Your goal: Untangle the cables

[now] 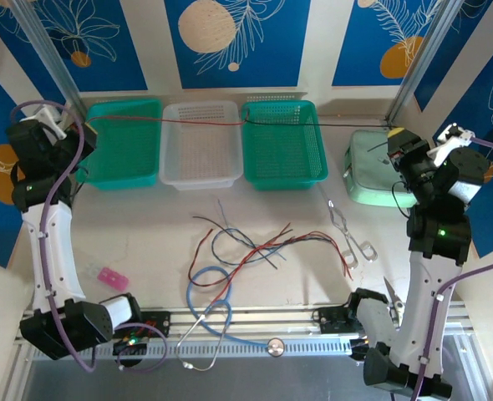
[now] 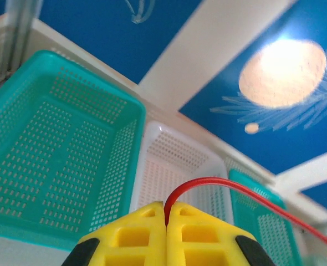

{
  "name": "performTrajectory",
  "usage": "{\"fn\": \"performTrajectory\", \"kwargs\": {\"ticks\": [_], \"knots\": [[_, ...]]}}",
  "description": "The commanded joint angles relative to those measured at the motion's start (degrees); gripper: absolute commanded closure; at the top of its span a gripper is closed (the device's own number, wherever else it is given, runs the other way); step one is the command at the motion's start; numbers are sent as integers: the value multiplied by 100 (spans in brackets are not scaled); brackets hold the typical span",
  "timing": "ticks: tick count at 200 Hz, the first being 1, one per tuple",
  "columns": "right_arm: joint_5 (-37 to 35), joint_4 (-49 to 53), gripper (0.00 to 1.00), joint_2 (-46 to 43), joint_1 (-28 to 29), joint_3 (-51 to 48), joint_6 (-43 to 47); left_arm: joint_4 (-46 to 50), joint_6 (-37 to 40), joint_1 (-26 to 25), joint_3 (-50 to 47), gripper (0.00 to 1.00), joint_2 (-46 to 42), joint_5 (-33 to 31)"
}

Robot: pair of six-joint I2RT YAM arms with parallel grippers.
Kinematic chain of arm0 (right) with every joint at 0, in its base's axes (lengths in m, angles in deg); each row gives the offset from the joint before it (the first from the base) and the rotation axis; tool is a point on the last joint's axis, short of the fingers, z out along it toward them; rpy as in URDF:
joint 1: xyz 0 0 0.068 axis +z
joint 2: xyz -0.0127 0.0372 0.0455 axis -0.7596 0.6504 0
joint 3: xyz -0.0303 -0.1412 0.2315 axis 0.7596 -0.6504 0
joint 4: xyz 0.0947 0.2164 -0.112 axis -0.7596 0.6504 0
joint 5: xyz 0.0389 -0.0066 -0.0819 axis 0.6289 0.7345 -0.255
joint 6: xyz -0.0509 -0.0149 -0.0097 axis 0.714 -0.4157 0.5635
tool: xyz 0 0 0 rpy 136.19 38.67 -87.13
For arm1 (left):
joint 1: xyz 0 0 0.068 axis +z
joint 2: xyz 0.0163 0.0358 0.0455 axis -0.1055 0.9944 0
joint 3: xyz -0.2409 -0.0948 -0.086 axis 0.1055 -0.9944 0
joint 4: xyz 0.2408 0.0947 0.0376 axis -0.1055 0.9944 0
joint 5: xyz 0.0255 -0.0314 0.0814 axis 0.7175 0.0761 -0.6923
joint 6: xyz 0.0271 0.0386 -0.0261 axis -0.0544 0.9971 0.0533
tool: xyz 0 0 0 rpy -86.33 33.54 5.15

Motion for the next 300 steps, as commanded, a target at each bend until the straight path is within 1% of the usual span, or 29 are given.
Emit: {"fn": "performTrajectory", "kwargs": {"ticks": [1,25,41,51,61,74,87,115,147,167,197,221,237,248,262,278,300], "knots": [[-422,277,100,-97,-141,234,173,-726,-939,343,-153,100,-282,-133],[-698,532,100,-136,-225,370,357,-807,-1327,541,-288,100,-392,-351],[-1163,789,100,-190,-256,415,373,-841,-1709,647,-424,100,-452,-496],[-1507,909,100,-267,-268,378,288,-1122,-1989,671,-621,100,-482,-436],[-1608,823,100,-364,-269,250,258,-1547,-2301,671,-841,100,-487,-242],[-1383,524,100,-486,-268,24,243,-2095,-2662,671,-1084,100,-468,39],[-1113,319,100,-516,-263,-114,169,-2361,-2849,671,-1164,100,-441,175],[-697,239,100,-357,-263,59,264,-1861,-2581,671,-871,100,-436,186],[47,-577,100,-194,-226,270,235,-2007,-2670,664,-917,100,-458,300],[240,-998,100,42,-100,630,169,-2093,-2775,654,-1014,100,-482,332],[175,-1427,100,554,357,1287,66,-1855,-2679,595,-1068,100,-537,317],[-161,-2008,100,1047,1155,1756,272,-1738,-2627,531,-1144,100,-597,290],[-351,-2120,100,1496,1654,2326,600,-1730,-2631,496,-1174,100,-614,309],[-415,-2149,100,1856,1891,2758,756,-1689,-2610,465,-1184,100,-633,305],[-443,-2176,100,2321,2085,3235,797,-1647,-2596,426,-1215,100,-681,308],[-427,-2296,100,2806,2211,3566,679,-1641,-2605,400,-1284,100,-760,299],[-447,-2693,100,3253,2375,3571,423,-1595,-2571,390,-1353,100,-857,315]]}}
